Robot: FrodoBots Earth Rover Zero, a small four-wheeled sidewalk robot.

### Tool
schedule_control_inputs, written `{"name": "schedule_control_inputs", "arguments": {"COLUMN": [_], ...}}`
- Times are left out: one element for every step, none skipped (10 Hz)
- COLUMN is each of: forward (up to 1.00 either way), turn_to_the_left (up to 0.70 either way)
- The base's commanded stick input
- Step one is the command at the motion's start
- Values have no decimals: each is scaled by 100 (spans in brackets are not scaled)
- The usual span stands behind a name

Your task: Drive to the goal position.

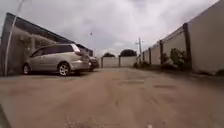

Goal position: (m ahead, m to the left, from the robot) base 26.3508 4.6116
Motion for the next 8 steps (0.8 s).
{"name": "schedule_control_inputs", "arguments": {"forward": [85, 85, 85, 85, 85, 85, 85, 85], "turn_to_the_left": [0, 0, 0, 0, 0, 0, 0, 0]}}
